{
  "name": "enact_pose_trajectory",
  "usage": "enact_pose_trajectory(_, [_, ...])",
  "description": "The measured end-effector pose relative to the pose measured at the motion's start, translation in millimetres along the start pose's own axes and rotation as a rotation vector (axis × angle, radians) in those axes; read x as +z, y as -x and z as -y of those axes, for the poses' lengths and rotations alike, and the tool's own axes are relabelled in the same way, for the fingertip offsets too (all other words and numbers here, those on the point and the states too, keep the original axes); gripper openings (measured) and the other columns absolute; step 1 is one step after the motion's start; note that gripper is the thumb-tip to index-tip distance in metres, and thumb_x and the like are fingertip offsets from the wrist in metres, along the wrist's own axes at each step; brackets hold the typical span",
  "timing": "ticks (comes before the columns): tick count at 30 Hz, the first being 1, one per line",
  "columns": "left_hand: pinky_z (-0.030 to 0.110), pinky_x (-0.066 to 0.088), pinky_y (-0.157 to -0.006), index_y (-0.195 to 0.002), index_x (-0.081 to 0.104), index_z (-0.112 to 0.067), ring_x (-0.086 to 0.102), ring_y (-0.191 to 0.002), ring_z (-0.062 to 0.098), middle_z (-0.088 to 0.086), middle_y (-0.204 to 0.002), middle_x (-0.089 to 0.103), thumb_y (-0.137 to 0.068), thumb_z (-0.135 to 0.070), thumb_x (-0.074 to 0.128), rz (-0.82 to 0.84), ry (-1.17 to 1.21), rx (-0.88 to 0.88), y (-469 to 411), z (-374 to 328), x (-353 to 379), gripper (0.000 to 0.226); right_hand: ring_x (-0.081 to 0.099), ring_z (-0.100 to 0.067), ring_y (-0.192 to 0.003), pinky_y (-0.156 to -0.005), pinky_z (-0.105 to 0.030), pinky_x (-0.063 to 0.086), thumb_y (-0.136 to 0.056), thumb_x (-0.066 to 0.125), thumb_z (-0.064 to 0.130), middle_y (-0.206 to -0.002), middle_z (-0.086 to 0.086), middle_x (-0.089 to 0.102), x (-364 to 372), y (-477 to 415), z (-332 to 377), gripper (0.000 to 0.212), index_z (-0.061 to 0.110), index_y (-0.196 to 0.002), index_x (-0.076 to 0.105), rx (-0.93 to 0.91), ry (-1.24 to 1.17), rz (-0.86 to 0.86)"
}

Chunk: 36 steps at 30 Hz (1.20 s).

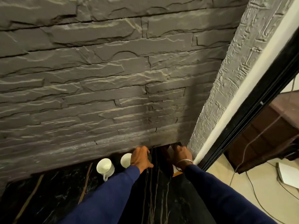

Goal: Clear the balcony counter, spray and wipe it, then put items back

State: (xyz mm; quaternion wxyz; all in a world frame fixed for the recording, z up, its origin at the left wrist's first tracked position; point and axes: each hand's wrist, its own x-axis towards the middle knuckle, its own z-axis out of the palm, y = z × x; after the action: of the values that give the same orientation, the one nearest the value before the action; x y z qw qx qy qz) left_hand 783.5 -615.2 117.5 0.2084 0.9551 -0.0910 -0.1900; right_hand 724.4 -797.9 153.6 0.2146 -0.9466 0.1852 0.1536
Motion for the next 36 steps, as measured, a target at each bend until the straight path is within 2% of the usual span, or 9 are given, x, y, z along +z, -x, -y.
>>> enact_pose_trajectory(5, [0.032,0.053,-0.087,-0.115,0.062,-0.025,0.063,-0.107,0.024,0.004,-0.12,0.063,-0.052,-0.037,0.091,0.008,-0.003,-0.002,-9.2,0.4,2.6,0.071,0.065,-0.033,-0.104,-0.081,-0.035,0.052,-0.083,0.066,0.044,-0.111,-0.013,0.069,8.9,-2.8,2.3,0.04,0.015,-0.111,0.066,0.001,0.01,-0.03])
enact_pose_trajectory(12, [0.033,0.053,-0.088,-0.116,0.061,-0.027,0.063,-0.109,0.024,0.002,-0.122,0.062,-0.054,-0.035,0.092,0.032,-0.031,0.001,-15.6,2.3,5.7,0.069,0.064,-0.03,-0.107,-0.087,-0.037,0.054,-0.083,0.068,0.039,-0.115,-0.011,0.067,14.3,-11.0,1.0,0.042,0.015,-0.117,0.063,-0.021,-0.009,-0.017])
enact_pose_trajectory(16, [0.034,0.052,-0.089,-0.119,0.06,-0.029,0.062,-0.111,0.024,0.002,-0.123,0.063,-0.054,-0.038,0.092,0.019,-0.062,0.023,-15.7,3.9,7.1,0.073,0.066,-0.025,-0.099,-0.082,-0.035,0.056,-0.069,0.073,0.057,-0.112,-0.006,0.067,32.5,-27.1,-11.9,0.062,0.021,-0.117,0.061,0.02,-0.059,-0.032])
enact_pose_trajectory(21, [0.036,0.051,-0.096,-0.136,0.049,-0.03,0.059,-0.119,0.025,0.003,-0.13,0.061,-0.054,-0.042,0.09,0.014,-0.097,0.072,-12.2,2.2,5.6,0.092,0.066,-0.026,-0.099,-0.081,-0.034,0.055,-0.066,0.071,0.063,-0.113,-0.006,0.066,40.1,-30.7,-16.5,0.073,0.021,-0.124,0.055,0.033,-0.034,-0.051])
enact_pose_trajectory(24, [0.036,0.051,-0.095,-0.137,0.047,-0.03,0.06,-0.118,0.026,0.003,-0.128,0.062,-0.056,-0.04,0.089,-0.018,-0.075,0.105,-8.3,2.6,2.8,0.092,0.065,-0.024,-0.101,-0.08,-0.032,0.053,-0.062,0.072,0.068,-0.115,-0.003,0.065,38.5,-25.9,-17.0,0.079,0.023,-0.125,0.053,0.028,-0.026,-0.043])
enact_pose_trajectory(27, [0.035,0.051,-0.094,-0.137,0.047,-0.029,0.059,-0.118,0.026,0.005,-0.128,0.062,-0.057,-0.039,0.089,-0.055,-0.05,0.145,3.2,3.7,-9.0,0.091,0.06,-0.025,-0.108,-0.087,-0.035,0.053,-0.065,0.072,0.065,-0.124,-0.005,0.058,26.3,-10.5,-7.6,0.082,0.023,-0.131,0.047,-0.036,0.021,-0.015])
enact_pose_trajectory(30, [0.035,0.049,-0.099,-0.139,0.044,-0.028,0.056,-0.123,0.026,0.005,-0.134,0.059,-0.059,-0.043,0.088,-0.111,-0.044,0.187,22.7,8.4,-26.6,0.093,0.055,-0.025,-0.109,-0.09,-0.035,0.051,-0.065,0.076,0.06,-0.127,-0.007,0.053,14.5,2.8,-2.0,0.085,0.019,-0.132,0.044,-0.063,-0.008,-0.065])
enact_pose_trajectory(32, [0.037,0.046,-0.103,-0.141,0.043,-0.025,0.053,-0.126,0.026,0.005,-0.137,0.056,-0.061,-0.046,0.087,-0.146,-0.053,0.216,39.1,13.1,-38.1,0.094,0.051,-0.028,-0.116,-0.097,-0.04,0.049,-0.063,0.078,0.059,-0.132,-0.011,0.049,6.8,13.9,1.6,0.091,0.015,-0.133,0.042,-0.091,-0.006,-0.099])
enact_pose_trajectory(36, [0.038,0.038,-0.111,-0.145,0.038,-0.018,0.046,-0.132,0.028,0.01,-0.145,0.048,-0.081,-0.049,0.072,-0.191,-0.017,0.266,86.3,23.3,-62.1,0.079,0.04,-0.031,-0.127,-0.106,-0.045,0.039,-0.071,0.068,0.064,-0.141,-0.011,0.036,-6.5,49.2,21.6,0.087,0.019,-0.138,0.037,-0.273,0.068,-0.164])
